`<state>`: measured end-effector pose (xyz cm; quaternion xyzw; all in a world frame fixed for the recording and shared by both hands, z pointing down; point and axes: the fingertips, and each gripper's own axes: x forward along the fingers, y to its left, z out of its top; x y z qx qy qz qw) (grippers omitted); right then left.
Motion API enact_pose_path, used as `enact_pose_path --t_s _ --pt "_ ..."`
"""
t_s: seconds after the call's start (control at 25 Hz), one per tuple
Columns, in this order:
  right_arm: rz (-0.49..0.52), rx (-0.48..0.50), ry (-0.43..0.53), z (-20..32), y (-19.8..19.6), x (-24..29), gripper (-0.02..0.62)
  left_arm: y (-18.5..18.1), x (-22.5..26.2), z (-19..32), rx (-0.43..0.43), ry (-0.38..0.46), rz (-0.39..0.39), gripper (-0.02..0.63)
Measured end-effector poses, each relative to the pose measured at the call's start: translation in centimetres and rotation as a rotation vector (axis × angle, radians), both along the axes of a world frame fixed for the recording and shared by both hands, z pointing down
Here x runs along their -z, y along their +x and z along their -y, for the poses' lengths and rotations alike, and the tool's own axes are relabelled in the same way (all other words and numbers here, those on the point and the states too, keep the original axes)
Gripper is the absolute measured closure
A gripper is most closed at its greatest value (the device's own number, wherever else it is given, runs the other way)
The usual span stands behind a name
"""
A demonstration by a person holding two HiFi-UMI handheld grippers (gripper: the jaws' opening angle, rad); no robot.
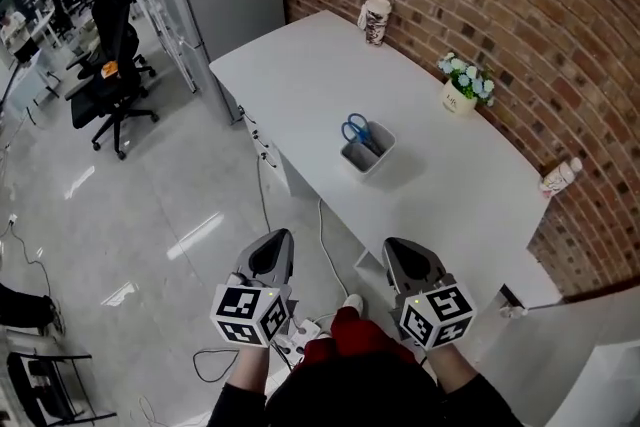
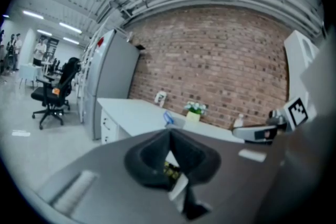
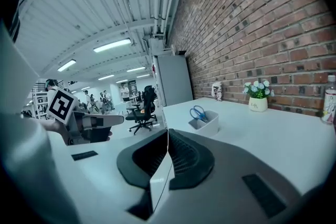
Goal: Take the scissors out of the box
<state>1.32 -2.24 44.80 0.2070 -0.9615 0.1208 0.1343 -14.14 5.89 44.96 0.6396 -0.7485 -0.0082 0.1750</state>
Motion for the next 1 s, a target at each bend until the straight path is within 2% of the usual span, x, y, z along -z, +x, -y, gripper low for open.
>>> enact_pose_path --t_s 0.48,1.0 --pt "-0.011 -0.074 -0.001 7.2 -0.2 -0.3 0.586 -1.5 -0.1 10.0 -0.101 -0.013 0.002 0.591" --pt "-0.018 -0.078 -0.029 12.1 0.2 -1.2 0.586 -1.3 -1.1 17.5 -0.137 -0.064 -0.005 0.535"
